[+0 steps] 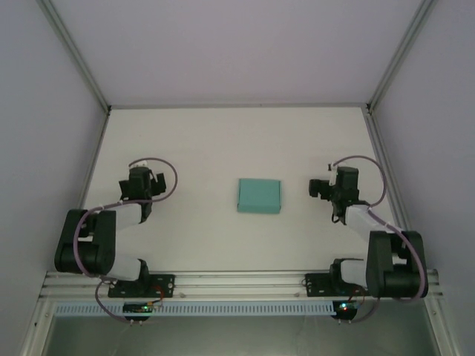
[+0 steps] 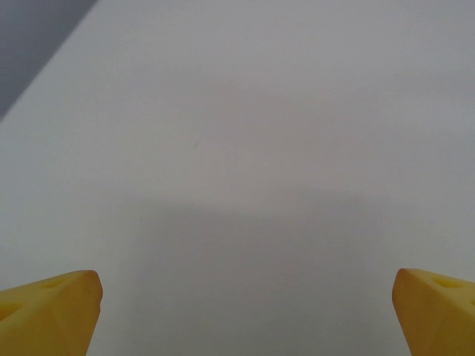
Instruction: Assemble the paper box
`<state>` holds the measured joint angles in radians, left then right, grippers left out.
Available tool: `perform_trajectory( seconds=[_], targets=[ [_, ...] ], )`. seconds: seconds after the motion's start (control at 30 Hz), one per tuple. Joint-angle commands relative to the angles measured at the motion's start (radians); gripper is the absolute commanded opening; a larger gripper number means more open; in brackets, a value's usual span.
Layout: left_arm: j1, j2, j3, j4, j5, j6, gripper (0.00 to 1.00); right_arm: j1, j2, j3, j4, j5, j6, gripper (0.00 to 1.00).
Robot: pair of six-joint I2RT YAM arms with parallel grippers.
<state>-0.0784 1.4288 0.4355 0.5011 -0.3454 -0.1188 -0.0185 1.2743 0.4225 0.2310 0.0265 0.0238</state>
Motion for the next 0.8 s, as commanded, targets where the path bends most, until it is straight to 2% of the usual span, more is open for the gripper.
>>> perform_trajectory(
  seconds=[0.0,0.07,0.1,0.13,0.17,0.2,0.23,0.3,0.37,0.43,0.47,0.53,0.57,0.6,0.63,0.7,0.77],
  targets=[
    [0.007,-0.021,-0.013,0.194,-0.036,0.049,1.0,-0.008,0.021,-0.017,0.246,0.012,0.029,0.99],
    [0.009,-0.029,-0.067,0.312,-0.031,0.082,0.99,-0.003,0.041,-0.058,0.394,0.0,0.003,0.99],
    [0.015,-0.014,-0.113,0.429,-0.025,0.087,1.0,-0.002,0.056,-0.092,0.509,-0.024,-0.006,0.99],
    [0.03,0.008,-0.138,0.475,-0.003,0.069,1.0,0.0,0.08,-0.115,0.607,-0.041,-0.021,0.99],
    [0.043,0.042,-0.162,0.573,0.014,0.075,0.99,0.011,0.108,-0.125,0.661,-0.022,-0.021,0.99],
    [0.045,0.043,-0.162,0.574,0.027,0.075,0.99,0.014,0.147,-0.122,0.679,-0.012,-0.027,0.99],
    [0.047,0.016,-0.144,0.484,0.046,0.065,0.99,0.014,0.193,-0.119,0.709,-0.022,-0.035,0.99],
    [0.054,0.048,-0.133,0.519,0.059,0.073,1.0,0.023,0.318,-0.115,0.852,-0.05,-0.008,0.99],
    [0.057,0.051,-0.074,0.396,0.092,0.072,0.99,-0.003,0.234,-0.051,0.583,-0.006,0.001,0.99],
    [0.062,0.09,-0.016,0.338,0.109,0.081,0.99,-0.007,0.283,-0.066,0.707,0.001,0.018,0.99],
    [0.068,0.076,-0.029,0.335,0.131,0.074,0.99,0.001,0.278,-0.064,0.683,-0.036,0.017,0.99],
    [0.082,0.084,-0.074,0.41,0.168,0.066,0.99,0.003,0.269,-0.045,0.644,-0.019,-0.016,0.99],
    [0.086,0.137,-0.117,0.571,0.158,0.075,0.99,0.008,0.277,-0.051,0.658,-0.021,-0.007,1.0],
    [0.086,0.135,-0.126,0.586,0.168,0.076,0.99,0.01,0.277,-0.053,0.665,-0.021,-0.005,0.99],
    [0.089,0.092,-0.104,0.465,0.172,0.058,0.99,0.01,0.274,-0.051,0.655,-0.013,-0.005,0.99],
    [0.094,0.131,-0.117,0.562,0.17,0.067,0.99,0.014,0.275,-0.055,0.669,-0.003,-0.009,0.99],
    [0.093,0.099,-0.095,0.458,0.173,0.056,0.99,0.016,0.275,-0.055,0.667,-0.002,-0.009,0.99]
  ],
)
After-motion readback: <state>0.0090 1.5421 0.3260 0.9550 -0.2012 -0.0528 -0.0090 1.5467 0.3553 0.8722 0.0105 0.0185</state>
